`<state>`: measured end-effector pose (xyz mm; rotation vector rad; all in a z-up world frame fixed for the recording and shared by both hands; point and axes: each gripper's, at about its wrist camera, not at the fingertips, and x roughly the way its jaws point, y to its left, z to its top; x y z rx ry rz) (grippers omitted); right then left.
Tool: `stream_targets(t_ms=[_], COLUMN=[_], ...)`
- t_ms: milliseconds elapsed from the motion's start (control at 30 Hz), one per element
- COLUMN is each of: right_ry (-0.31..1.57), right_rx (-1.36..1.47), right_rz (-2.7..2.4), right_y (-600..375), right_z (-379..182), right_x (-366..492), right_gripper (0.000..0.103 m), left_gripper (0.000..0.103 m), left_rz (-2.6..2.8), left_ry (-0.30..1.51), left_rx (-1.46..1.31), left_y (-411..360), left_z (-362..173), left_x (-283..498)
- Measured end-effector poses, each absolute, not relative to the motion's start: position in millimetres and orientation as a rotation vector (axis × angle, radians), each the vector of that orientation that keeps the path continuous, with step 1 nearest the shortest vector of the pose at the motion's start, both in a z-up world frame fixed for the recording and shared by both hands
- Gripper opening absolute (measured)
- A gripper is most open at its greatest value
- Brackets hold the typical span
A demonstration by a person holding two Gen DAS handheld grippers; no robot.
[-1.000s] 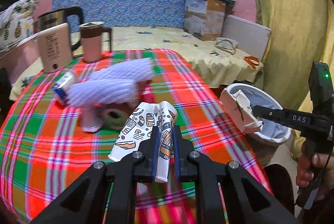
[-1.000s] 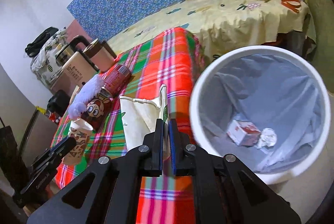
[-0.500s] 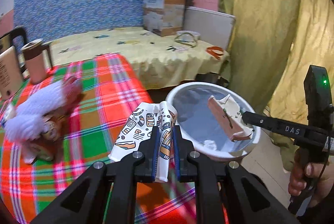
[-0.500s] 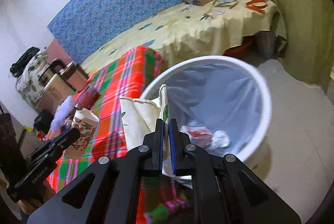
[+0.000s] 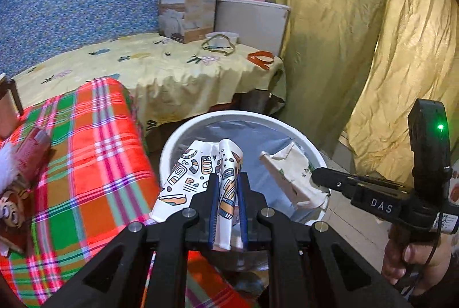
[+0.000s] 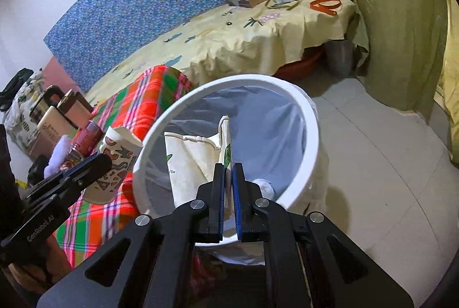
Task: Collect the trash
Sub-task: 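Lower the patterned paper cup into the bin and open the left tool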
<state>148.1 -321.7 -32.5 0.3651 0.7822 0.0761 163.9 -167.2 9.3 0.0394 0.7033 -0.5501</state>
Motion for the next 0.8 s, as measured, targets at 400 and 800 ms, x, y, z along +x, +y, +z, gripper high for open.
stream_targets(t_ms=[400,800], right_ry=[0.823,0.791], right_rx=[0.387,0.359], right_rz=[0.062,0.047], right_y=[-332,-330], right_z=[-41,-32], right_x=[148,143], right_gripper=[0.01,0.023], left_gripper=[0.022,0.04], left_rz=[-0.594,-0.59], left_ry=[0.747,0.732], left_rx=[0.018,-0.019], left_y=[-178,-168], left_z=[-6,-2], left_x=[178,173])
